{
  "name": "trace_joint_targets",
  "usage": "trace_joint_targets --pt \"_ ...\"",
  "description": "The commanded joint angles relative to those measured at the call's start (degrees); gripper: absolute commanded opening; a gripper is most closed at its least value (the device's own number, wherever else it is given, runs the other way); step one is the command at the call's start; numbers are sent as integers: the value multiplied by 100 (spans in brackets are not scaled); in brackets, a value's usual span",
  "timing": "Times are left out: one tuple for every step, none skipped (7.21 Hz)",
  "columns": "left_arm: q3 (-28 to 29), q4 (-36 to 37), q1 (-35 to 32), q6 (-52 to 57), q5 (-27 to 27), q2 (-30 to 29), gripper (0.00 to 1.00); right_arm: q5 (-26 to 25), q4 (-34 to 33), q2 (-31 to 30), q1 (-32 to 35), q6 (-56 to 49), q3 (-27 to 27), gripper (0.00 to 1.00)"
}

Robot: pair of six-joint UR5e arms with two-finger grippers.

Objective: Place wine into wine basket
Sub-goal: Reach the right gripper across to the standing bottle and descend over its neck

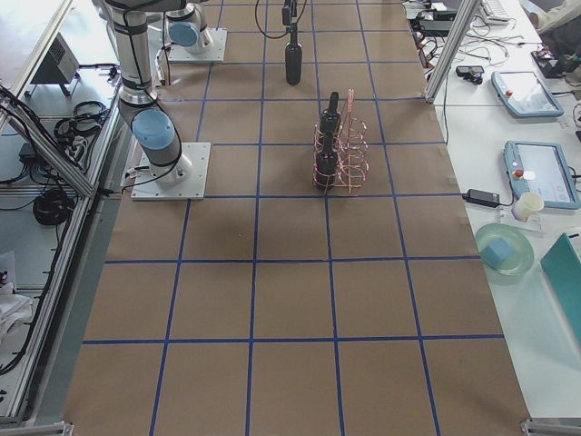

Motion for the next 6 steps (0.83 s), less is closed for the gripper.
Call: trace_joint_targets --pt "62 0 148 15 -24 16 100 -1 -215 159 4 12 0 100" --pt "71 0 174 15 -24 16 100 -1 -268 229 4 12 9 100" --pt "105 0 244 24 -33 16 100 -36 -295 256 12 4 53 99" --pt "106 0 280 24 -233 16 100 -36 -304 291 13 4 62 93" --pt "115 0 306 24 -244 16 100 -45 -304 309 13 -5 62 84" --pt "106 0 315 24 -253 25 100 -36 -304 318 13 3 62 73"
